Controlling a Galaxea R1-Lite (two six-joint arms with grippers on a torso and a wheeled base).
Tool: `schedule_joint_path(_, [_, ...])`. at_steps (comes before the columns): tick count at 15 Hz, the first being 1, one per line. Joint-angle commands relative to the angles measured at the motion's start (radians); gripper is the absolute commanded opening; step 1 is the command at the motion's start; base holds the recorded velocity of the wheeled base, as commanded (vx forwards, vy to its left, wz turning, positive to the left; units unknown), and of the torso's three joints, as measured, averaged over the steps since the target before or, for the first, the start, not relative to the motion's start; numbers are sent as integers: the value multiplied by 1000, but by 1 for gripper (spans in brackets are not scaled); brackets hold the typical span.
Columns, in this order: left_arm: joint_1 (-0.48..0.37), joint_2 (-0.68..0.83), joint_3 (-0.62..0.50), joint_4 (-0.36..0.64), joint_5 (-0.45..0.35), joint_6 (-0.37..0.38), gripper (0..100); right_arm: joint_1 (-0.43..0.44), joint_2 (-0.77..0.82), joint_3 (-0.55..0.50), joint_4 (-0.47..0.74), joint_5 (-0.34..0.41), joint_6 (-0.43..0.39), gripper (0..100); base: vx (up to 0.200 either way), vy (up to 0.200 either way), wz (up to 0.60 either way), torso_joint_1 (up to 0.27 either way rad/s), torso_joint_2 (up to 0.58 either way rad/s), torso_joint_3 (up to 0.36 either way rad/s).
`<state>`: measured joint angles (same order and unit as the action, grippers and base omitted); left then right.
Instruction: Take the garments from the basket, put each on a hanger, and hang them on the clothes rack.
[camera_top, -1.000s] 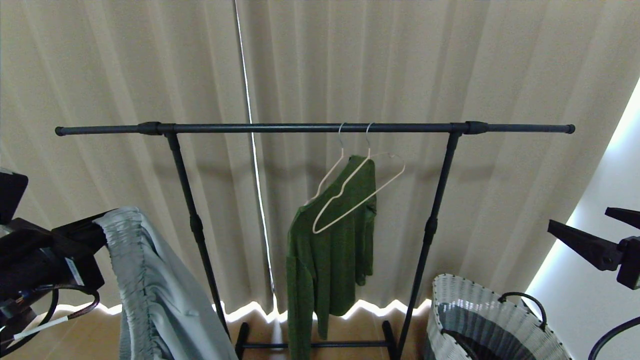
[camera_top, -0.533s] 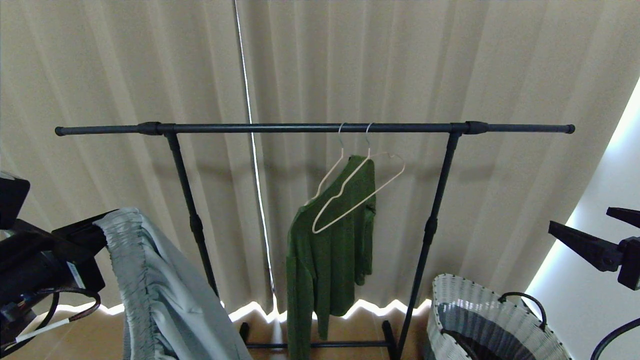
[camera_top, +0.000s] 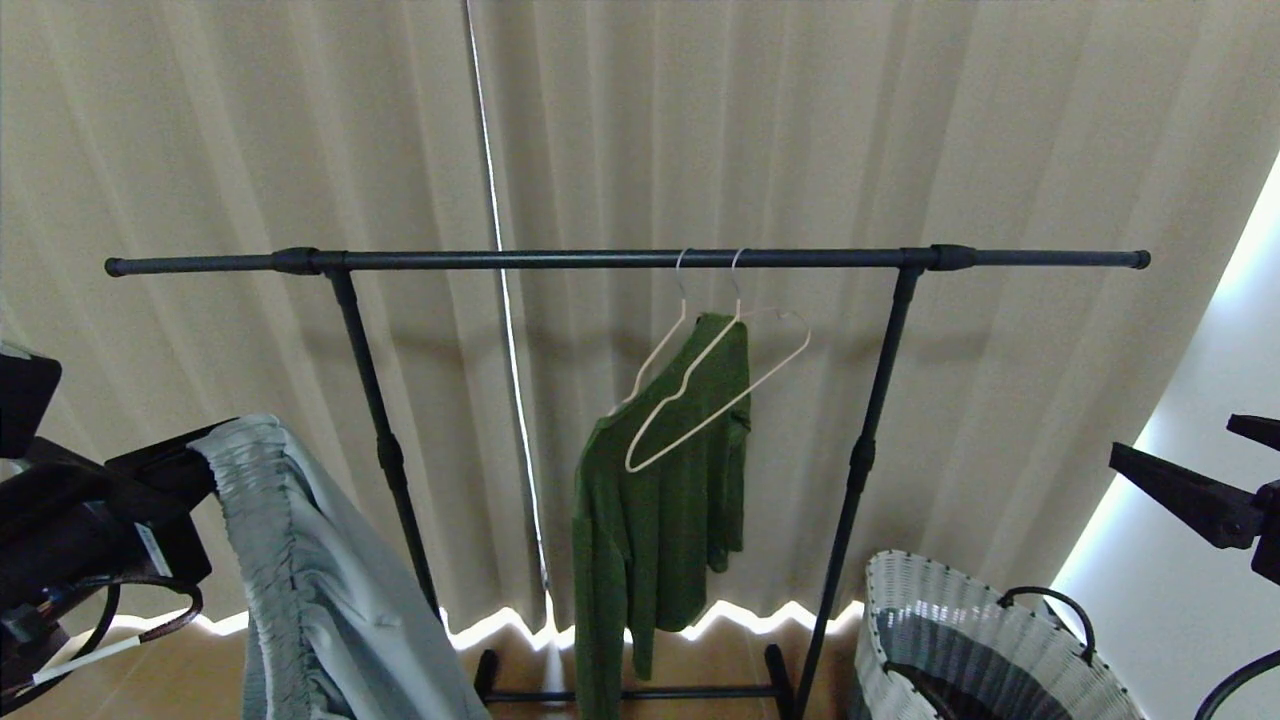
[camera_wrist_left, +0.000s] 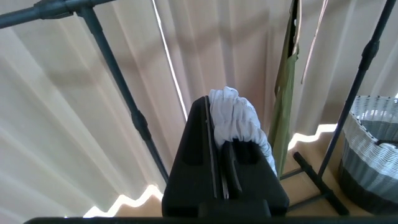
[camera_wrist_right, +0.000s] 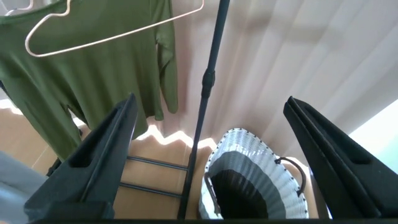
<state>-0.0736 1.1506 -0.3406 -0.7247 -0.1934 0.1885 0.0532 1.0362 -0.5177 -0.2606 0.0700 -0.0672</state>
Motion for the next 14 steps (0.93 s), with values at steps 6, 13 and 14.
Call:
schedule_joint_path(6, [-2,17,3,1,0,2,0,2,1,4,1,1,0,100,0,200,0,7,2,-1])
schedule_joint_path(13, [0,27,8,-10,0,0,0,7,-1,7,3,1,0,100,0,29,0,2,0,0])
schedule_joint_path(14, [0,27,9,-10,0,0,0,7,-2,8,1,1,-2,100,200,0,0,2,-2,-7])
